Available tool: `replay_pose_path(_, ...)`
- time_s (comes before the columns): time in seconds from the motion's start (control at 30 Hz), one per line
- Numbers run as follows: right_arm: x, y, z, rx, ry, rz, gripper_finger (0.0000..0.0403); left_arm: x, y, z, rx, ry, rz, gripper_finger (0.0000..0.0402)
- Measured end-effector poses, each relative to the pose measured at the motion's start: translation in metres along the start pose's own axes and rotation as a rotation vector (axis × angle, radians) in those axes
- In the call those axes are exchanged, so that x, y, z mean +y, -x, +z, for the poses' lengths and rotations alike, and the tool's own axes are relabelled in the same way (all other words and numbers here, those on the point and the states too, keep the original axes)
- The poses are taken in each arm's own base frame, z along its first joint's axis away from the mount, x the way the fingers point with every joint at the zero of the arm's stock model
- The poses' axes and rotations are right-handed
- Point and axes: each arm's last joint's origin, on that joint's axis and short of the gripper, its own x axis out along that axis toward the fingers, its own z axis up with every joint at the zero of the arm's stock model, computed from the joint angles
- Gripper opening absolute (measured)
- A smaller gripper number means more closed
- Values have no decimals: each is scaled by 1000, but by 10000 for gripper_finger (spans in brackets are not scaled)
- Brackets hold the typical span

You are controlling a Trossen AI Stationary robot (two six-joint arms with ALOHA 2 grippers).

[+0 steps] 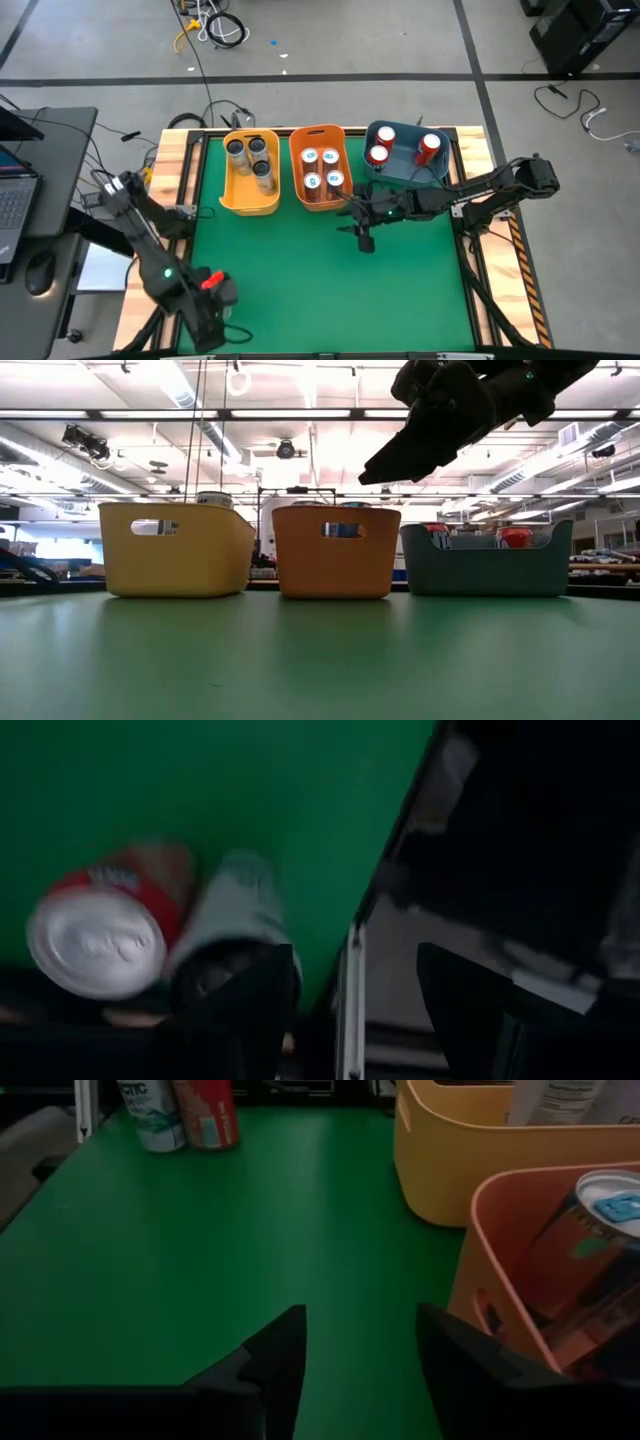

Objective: Sort soda cans
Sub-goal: Put the white blue soda can into the yellow bin

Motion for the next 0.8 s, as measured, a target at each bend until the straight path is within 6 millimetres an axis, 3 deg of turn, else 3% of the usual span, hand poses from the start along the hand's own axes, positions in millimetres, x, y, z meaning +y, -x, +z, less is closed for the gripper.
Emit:
replay_pose_path(0.23,8,0,0,1,-18,19,189,-19,-22,-14,132,11,98,221)
replay_pose_path(0.37,13,1,-1,0,-22,15,194,-27,-24,-14,151,15,154,221)
replay_pose_path(0.57,18,1,-1,-1,-13,7,201,-31,-11,-13,166,20,221,221)
replay_pose_path(0.8,18,1,-1,1,-10,5,210,-28,0,-11,39,56,278,229)
